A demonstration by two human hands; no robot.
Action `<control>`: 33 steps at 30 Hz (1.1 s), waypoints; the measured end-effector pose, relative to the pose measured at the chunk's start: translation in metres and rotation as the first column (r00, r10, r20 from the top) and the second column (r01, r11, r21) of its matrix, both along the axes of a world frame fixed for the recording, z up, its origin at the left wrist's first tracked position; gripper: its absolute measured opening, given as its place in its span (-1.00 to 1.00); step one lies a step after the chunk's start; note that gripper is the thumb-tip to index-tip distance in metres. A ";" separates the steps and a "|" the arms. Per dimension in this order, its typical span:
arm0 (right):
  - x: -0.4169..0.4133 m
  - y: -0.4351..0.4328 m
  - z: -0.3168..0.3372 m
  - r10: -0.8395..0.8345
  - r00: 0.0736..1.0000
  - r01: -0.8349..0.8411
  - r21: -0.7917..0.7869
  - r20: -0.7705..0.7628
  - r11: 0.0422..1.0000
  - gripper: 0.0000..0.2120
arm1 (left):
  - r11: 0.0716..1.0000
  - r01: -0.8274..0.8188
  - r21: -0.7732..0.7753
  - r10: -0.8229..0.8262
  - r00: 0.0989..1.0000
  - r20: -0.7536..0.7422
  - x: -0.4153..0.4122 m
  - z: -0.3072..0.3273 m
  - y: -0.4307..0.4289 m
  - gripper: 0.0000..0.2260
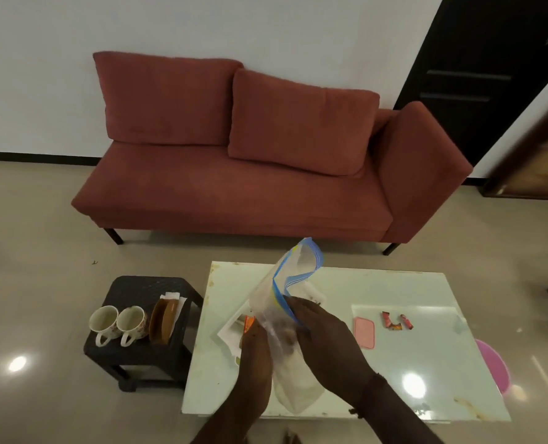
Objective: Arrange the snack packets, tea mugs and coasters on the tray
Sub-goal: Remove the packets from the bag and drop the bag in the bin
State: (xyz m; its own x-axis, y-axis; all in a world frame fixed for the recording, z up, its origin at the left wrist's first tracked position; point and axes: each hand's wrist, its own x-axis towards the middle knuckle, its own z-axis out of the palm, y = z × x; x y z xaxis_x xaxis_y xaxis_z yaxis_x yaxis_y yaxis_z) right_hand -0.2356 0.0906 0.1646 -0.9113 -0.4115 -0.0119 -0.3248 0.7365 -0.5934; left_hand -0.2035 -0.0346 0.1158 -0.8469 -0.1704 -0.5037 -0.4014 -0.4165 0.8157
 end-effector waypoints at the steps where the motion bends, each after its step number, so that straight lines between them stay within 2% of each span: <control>1: -0.003 0.000 -0.001 -0.034 0.999 0.034 -0.005 -0.007 0.999 -0.49 | 0.998 0.046 -0.033 -0.046 0.999 0.001 0.000 -0.004 0.002 -0.93; 3: -0.009 0.001 -0.001 -0.105 0.994 0.105 -0.033 0.012 0.994 -0.62 | 0.993 0.059 -0.105 -0.066 0.996 -0.067 0.002 -0.006 0.002 -0.66; 4: -0.010 0.001 0.000 -0.127 0.990 0.130 -0.056 0.053 0.990 -0.65 | 0.995 0.032 -0.095 -0.042 0.994 -0.105 0.001 -0.011 0.001 -0.53; 5: -0.012 0.002 0.001 -0.135 0.984 0.145 -0.084 0.114 0.986 -0.66 | 0.986 0.015 -0.166 -0.036 0.991 -0.125 -0.002 -0.015 0.000 -0.44; 8: -0.013 0.004 -0.002 -0.142 0.946 0.190 -0.146 0.290 0.971 -0.69 | 0.925 0.033 -0.378 -0.118 0.972 -0.205 -0.004 -0.016 -0.001 -0.26; 11: -0.006 0.005 -0.003 -0.130 0.860 0.271 -0.228 0.493 0.935 -0.63 | 0.924 0.029 -0.381 -0.144 0.951 -0.275 -0.005 -0.009 -0.006 -0.15; 14: 0.004 0.007 -0.004 -0.151 0.777 0.409 -0.307 0.611 0.859 -0.64 | 0.925 0.150 -0.348 -0.266 0.911 -0.315 -0.011 -0.006 -0.006 -0.22; 16: 0.012 0.013 -0.006 -0.174 0.725 0.511 -0.352 0.666 0.784 -0.69 | 0.893 0.251 -0.373 -0.364 0.891 -0.271 -0.014 -0.004 0.000 -0.47; 18: 0.024 0.023 -0.010 -0.151 0.694 0.596 -0.444 0.704 0.669 -0.82 | 0.861 0.284 -0.422 -0.408 0.881 -0.239 -0.018 0.001 0.006 -0.61; 19: 0.030 0.030 -0.011 -0.127 0.693 0.625 -0.504 0.710 0.597 -0.76 | 0.839 0.285 -0.464 -0.423 0.878 -0.226 -0.021 0.001 0.010 -0.65; 21: 0.043 0.045 -0.008 -0.107 0.688 0.667 -0.567 0.718 0.482 -0.45 | 0.797 0.255 -0.547 -0.427 0.879 -0.213 -0.026 0.002 0.022 -0.64; 23: 0.053 0.064 -0.006 -0.131 0.674 0.707 -0.584 0.727 0.399 -0.17 | 0.776 0.201 -0.598 -0.393 0.896 -0.208 -0.030 0.000 0.037 -0.67; 24: 0.059 0.075 -0.004 -0.144 0.679 0.711 -0.596 0.720 0.372 -0.10 | 0.778 0.191 -0.599 -0.385 0.898 -0.214 -0.031 0.000 0.046 -0.72; 25: 0.065 0.086 -0.003 -0.149 0.692 0.703 -0.614 0.706 0.359 -0.10 | 0.771 0.177 -0.612 -0.386 0.894 -0.227 -0.032 0.001 0.054 -0.77; 27: 0.080 0.112 0.001 -0.135 0.742 0.653 -0.665 0.656 0.363 -0.14 | 0.737 0.151 -0.659 -0.400 0.884 -0.244 -0.032 0.006 0.078 -0.74; 31: 0.104 0.156 0.003 -0.195 0.814 0.559 -0.647 0.547 0.518 -0.13 | 0.658 0.101 -0.746 -0.458 0.841 -0.289 -0.024 0.020 0.136 -0.76; 33: 0.109 0.179 0.003 -0.319 0.825 0.558 -0.582 0.467 0.591 -0.22 | 0.639 0.187 -0.746 -0.538 0.801 -0.260 -0.016 0.033 0.174 -0.78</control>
